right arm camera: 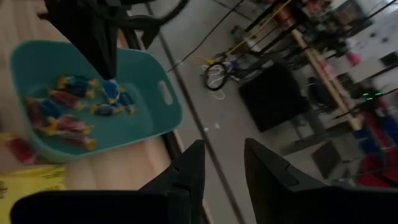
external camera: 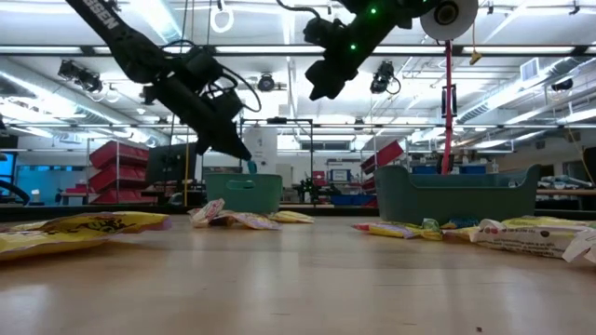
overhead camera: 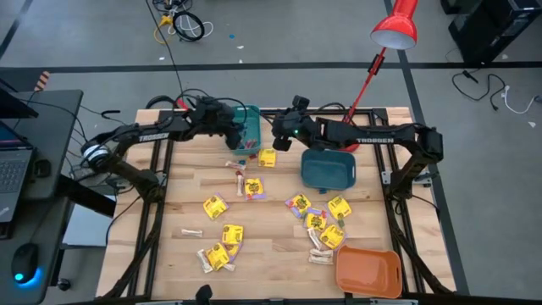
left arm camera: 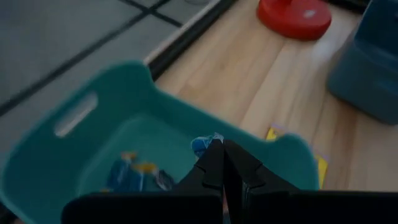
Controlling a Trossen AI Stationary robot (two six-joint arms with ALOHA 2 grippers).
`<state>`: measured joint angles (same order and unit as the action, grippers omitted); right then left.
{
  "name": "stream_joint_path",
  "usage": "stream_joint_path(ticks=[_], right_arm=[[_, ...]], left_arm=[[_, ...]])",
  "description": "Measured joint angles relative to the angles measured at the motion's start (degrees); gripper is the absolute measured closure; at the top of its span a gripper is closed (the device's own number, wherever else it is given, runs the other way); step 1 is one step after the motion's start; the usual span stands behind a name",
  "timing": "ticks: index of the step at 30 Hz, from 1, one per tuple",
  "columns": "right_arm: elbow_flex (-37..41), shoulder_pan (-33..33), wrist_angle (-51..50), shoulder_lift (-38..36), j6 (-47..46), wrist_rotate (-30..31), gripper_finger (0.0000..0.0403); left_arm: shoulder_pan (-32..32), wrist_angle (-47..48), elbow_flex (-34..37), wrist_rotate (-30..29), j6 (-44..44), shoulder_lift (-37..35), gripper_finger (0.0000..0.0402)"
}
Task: Sort candy
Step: Put the blue candy into the green bin
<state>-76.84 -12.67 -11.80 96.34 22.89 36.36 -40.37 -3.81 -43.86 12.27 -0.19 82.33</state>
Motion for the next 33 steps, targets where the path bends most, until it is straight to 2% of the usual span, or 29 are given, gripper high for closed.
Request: stream_joint_path(ticks=[10, 15, 33], right_arm=[[0.0, -0.2, -0.3, 0.0, -0.5, -0.5, 0.0307], [0.0, -0.2, -0.3, 0.0, -1.1, -0.8, 0.0309], [0.0, -0.2, -0.3, 0.0, -2.0, -5.5, 0.0311]], left_arm=[[-0.1, 10.5, -0.8, -1.6, -0.2, 1.4, 0.0401], [-0.1, 11.7, -0.8, -4.2, -0.4, 1.4, 0.0401], [-0.1, 12.6, -0.8, -4.3, -0.5, 1.3, 0.0368]])
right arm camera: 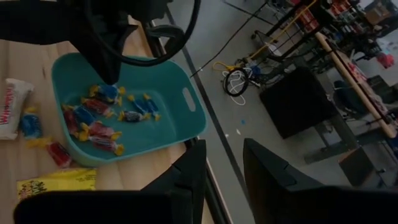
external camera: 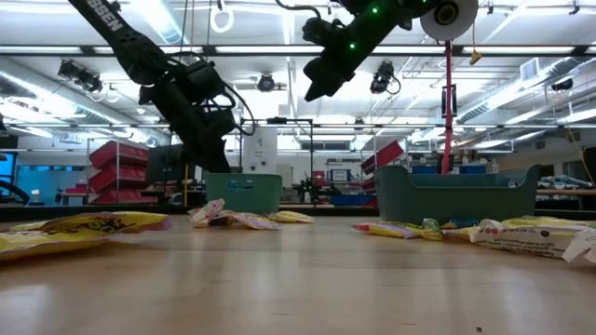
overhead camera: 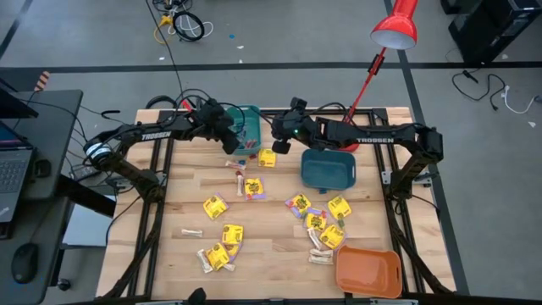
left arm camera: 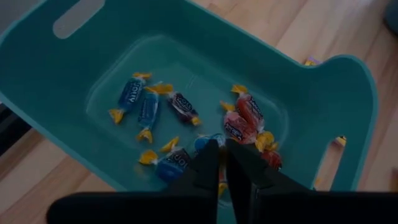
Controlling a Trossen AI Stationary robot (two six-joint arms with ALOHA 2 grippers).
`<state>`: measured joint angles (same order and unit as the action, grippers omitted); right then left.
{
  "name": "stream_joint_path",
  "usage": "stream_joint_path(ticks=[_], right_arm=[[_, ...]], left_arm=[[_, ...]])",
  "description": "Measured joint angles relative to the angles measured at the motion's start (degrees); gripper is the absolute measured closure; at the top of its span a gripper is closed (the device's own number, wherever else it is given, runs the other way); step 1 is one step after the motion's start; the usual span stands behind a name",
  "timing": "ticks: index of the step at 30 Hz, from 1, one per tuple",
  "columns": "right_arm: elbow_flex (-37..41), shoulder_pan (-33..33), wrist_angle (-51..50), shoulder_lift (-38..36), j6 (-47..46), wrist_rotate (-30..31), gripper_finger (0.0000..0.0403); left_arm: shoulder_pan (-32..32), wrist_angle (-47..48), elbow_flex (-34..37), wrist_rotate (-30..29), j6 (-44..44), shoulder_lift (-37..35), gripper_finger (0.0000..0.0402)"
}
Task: Sort candy
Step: Put the blue candy into the green bin
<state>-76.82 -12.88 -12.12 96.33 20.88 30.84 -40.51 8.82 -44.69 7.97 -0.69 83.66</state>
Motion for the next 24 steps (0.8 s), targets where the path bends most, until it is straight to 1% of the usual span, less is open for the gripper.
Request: stream_joint_path(ticks=[11, 14, 17, 21, 24], right_arm=[[0.0, 0.0, 0.0, 0.0, -0.4, -1.1, 0.0311], [0.0, 0.0, 0.0, 0.0, -0.4, -5.7, 0.0311], [0.0, 0.0, 0.0, 0.0, -0.4, -10.0, 0.0311], [0.0, 0.2, 0.0, 0.0, -0.4, -16.4, 0.0311], [0.0, 0.7, 0.0, 0.1, -0.3, -22.1, 0.0311]], left_arm=[[0.0, -1.0, 0.0, -0.7, 0.0, 0.0, 0.0334], [0.0, -1.8, -0.4, -0.6, 0.0, -0.4, 0.0332], [0.0, -1.8, -2.2, -0.6, 1.3, -1.4, 0.0332], [0.2, -1.7, -4.0, -0.5, 3.6, -4.3, 0.0332], [0.5, -1.8, -4.7, 0.8, 5.3, -7.8, 0.0332]])
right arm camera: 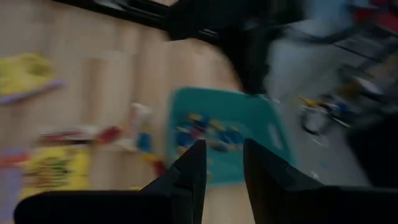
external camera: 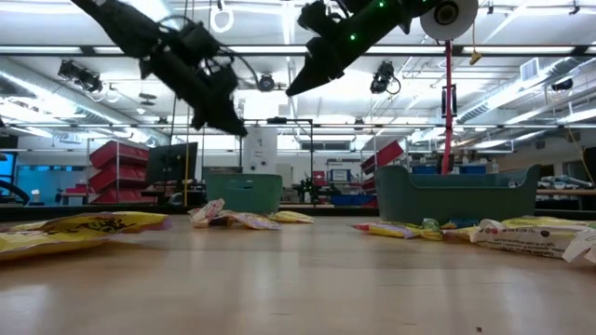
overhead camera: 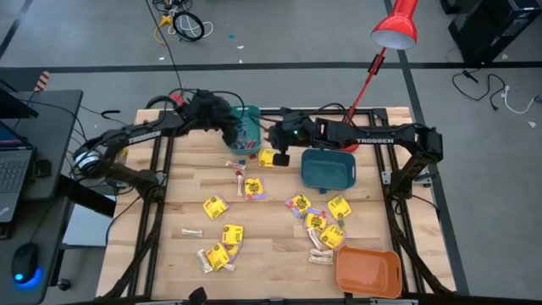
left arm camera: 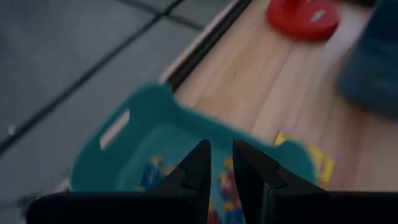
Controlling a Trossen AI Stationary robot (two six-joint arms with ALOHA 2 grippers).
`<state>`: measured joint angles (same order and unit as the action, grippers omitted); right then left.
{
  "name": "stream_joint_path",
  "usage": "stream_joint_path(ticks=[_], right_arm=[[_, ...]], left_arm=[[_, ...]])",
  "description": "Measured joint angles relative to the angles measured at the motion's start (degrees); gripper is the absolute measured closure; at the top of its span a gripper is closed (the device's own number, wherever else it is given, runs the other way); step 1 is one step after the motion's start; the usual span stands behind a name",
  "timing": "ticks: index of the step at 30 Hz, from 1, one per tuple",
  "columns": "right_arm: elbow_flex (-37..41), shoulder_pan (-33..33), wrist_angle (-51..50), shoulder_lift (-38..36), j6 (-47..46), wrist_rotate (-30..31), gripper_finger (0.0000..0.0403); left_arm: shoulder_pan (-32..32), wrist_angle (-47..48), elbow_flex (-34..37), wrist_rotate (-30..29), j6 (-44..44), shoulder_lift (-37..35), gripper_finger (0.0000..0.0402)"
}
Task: Sort candy
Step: Put the blue candy into the green bin
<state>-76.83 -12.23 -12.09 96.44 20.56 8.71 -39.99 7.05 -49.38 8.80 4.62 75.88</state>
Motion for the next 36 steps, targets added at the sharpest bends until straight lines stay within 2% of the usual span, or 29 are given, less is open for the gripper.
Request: stream_joint_path(ticks=[4, 11, 18, 26, 31, 36], right_arm=[[0.0, 1.1, 0.4, 0.5, 0.4, -6.1, 0.0311], [0.0, 3.6, 6.6, 5.8, 3.1, -7.9, 0.0311], [0.0, 4.7, 15.0, 13.1, 3.9, -8.0, 0.0311], [0.0, 4.3, 20.9, 17.7, 3.6, -6.9, 0.0311], [0.0, 4.3, 25.2, 20.8, 3.5, -6.4, 0.0311], [0.0, 4.3, 29.3, 23.9, 3.3, -2.3, 0.0311]], left_arm=[[0.9, 1.0, 0.0, 1.4, 1.6, -5.4, 0.0332], [3.6, 5.2, 0.0, 1.9, 3.7, -15.6, 0.0332], [6.0, 11.8, 0.0, 2.0, 4.8, -25.4, 0.0332], [6.4, 19.0, 0.0, 2.0, 5.6, -34.9, 0.0332], [6.4, 22.7, 0.0, 1.7, 5.4, -38.6, 0.0332], [6.4, 25.5, 0.0, 0.7, 4.8, -40.5, 0.0332]])
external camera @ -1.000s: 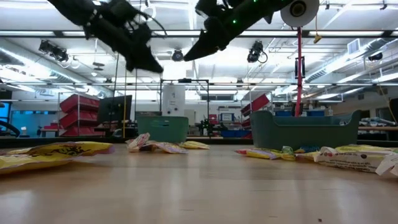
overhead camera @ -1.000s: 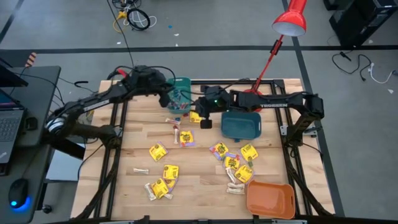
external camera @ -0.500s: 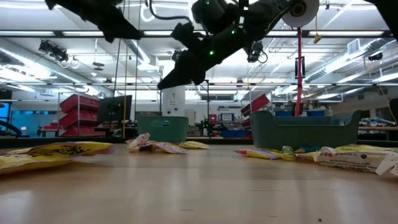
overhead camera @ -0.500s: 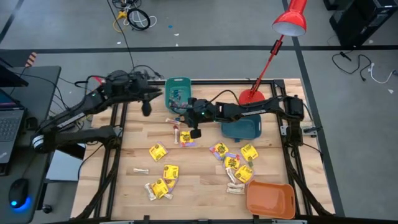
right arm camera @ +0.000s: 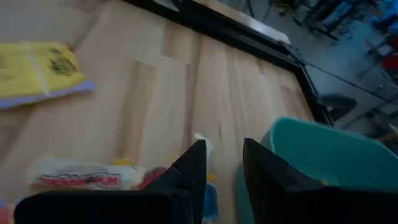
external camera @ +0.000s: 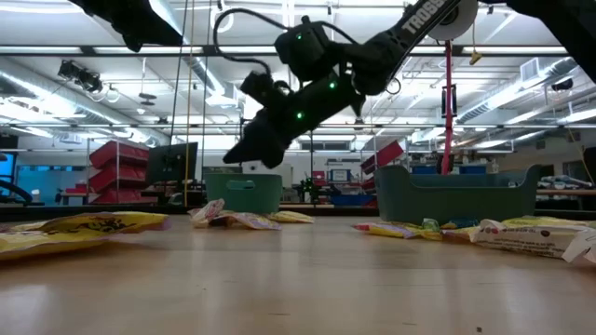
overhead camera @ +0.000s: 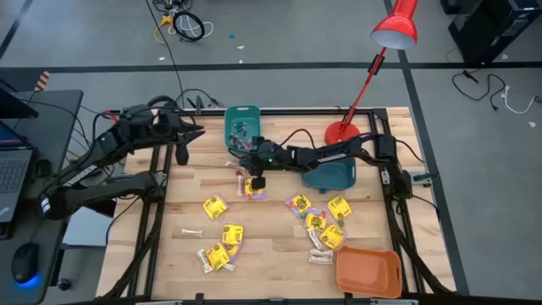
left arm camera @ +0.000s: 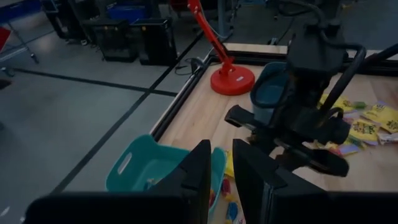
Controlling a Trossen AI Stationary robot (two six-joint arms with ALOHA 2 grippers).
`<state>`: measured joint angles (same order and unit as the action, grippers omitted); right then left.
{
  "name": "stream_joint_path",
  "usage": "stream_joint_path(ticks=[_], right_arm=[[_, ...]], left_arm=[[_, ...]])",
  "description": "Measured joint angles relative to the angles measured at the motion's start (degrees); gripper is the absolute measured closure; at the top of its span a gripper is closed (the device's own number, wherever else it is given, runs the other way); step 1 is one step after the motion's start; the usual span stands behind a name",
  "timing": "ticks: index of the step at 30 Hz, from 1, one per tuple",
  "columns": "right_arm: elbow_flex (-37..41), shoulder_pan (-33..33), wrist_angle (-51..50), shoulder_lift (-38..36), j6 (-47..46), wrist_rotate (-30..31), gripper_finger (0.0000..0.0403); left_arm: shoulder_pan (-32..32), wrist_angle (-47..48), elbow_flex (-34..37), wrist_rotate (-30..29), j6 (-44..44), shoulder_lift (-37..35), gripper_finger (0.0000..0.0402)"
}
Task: Sort candy
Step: Put the blue candy into the green bin
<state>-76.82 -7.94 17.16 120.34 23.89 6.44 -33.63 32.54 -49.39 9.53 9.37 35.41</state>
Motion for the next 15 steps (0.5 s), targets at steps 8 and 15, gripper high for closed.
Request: stream_joint_path(ticks=[8, 15], right_arm=[[0.0, 0.0, 0.5, 2.6, -4.1, 2.9, 0.0311], [0.0, 0.0, -2.5, 3.4, -6.7, 2.9, 0.0311]], left_arm=[[0.0, 1.9, 0.0, -3.0, -0.3, -0.3, 0.0332], [0.0, 2.1, 0.0, -4.0, 0.5, -0.3, 0.0332]])
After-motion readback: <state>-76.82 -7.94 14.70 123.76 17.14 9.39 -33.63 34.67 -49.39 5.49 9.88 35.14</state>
